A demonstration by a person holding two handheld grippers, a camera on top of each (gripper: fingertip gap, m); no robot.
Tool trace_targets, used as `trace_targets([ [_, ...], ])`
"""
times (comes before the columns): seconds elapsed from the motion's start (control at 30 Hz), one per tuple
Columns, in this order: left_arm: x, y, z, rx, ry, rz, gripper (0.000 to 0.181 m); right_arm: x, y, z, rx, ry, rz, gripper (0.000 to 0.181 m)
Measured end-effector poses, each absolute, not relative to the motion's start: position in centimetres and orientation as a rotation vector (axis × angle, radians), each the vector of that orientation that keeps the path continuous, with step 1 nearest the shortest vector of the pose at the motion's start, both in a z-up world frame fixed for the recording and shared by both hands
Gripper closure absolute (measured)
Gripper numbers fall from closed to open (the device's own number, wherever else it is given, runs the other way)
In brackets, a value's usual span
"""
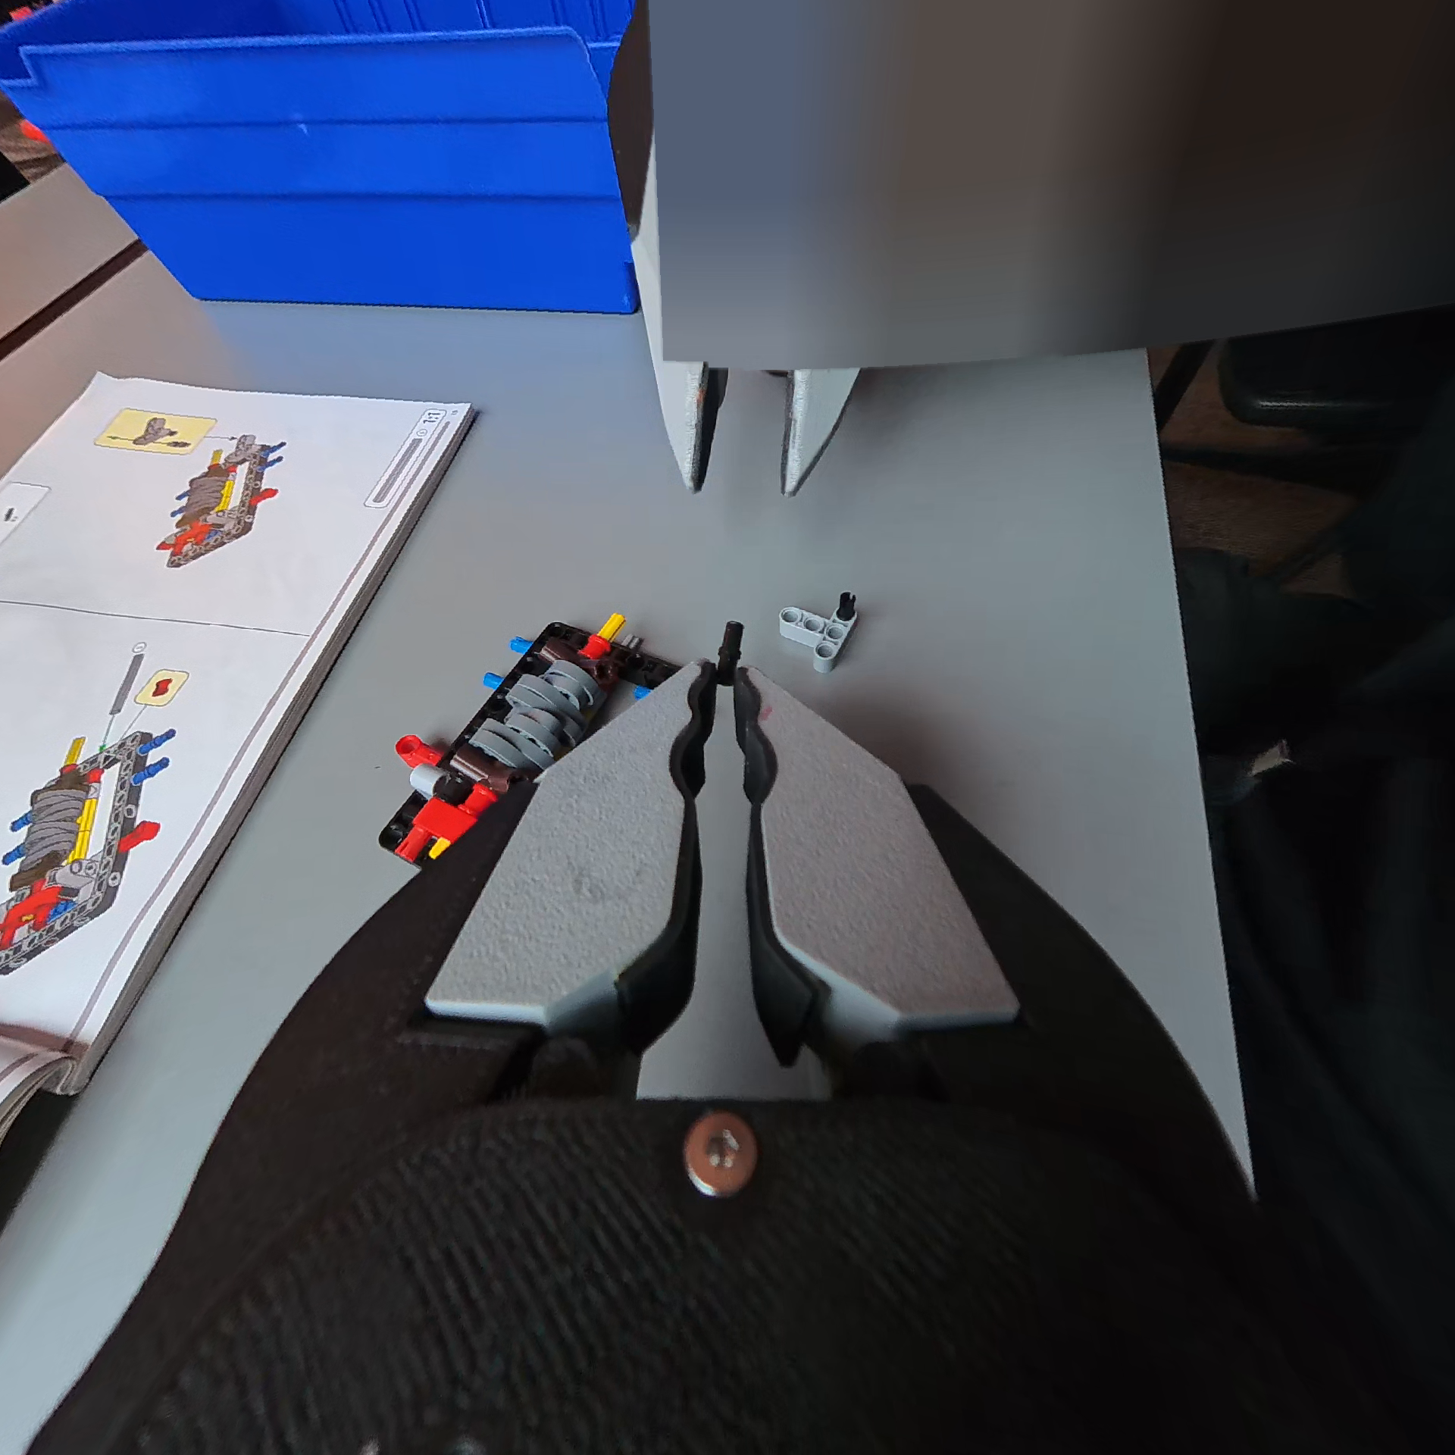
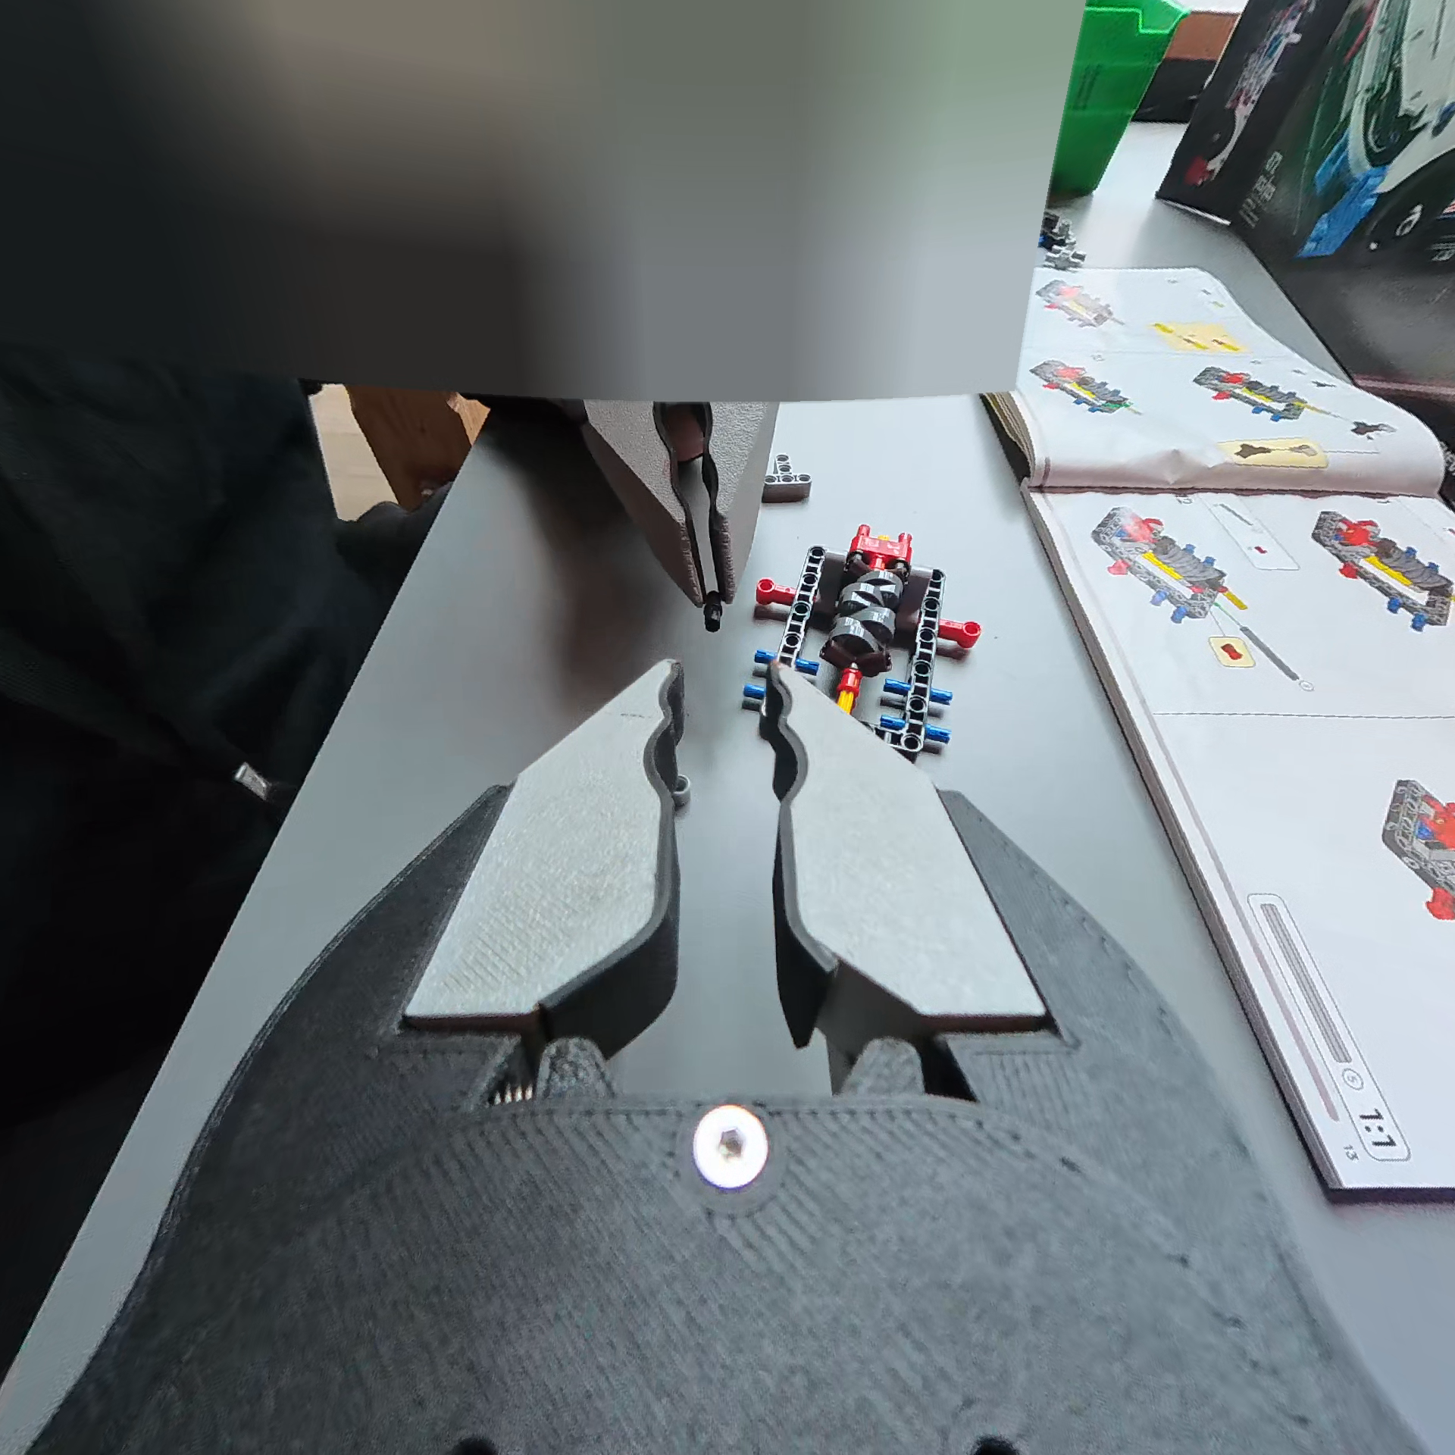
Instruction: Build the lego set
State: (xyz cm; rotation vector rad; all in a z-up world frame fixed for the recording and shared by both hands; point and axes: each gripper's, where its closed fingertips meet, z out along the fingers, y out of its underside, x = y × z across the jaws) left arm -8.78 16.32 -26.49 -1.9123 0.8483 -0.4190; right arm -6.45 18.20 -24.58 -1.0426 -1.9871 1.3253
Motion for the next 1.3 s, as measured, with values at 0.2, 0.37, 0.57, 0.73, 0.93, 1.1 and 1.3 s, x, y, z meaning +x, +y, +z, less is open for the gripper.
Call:
trace_targets([
  [0.2,-7.7,15.9,-25.4,-1.87,0.813,-0.537,0.179,-6.5,17.8,-24.1,-1.009,-1.976,1.336,0.171],
  [0.37,-6.5,15.8,-24.6,-1.869,0.731,-0.727,0.179,-6.5,17.1,-24.2,-0.991,-1.992,1.371,0.171],
  [0.57,-6.4,15.8,-23.3,-1.834,0.577,-0.994,0.179,-6.2,15.5,-23.0,-0.886,-1.98,1.392,0.167],
  [0.73,-6.5,15.7,-23.4,-1.844,0.578,-0.984,0.179,-6.6,15.4,-22.5,-0.871,-1.934,1.351,0.17],
  [0.93,-6.0,15.6,-23.5,-1.851,0.613,-0.972,0.179,-6.6,15.2,-22.8,-0.85,-1.954,1.315,0.181],
  [1.1,-6.0,15.6,-23.6,-1.853,0.621,-0.955,0.179,-6.6,15.3,-23.1,-0.859,-1.966,1.317,0.179],
  [1.3,-6.1,15.6,-23.5,-1.845,0.625,-0.972,0.179,-6.6,15.3,-23.1,-0.86,-1.963,1.334,0.179],
])
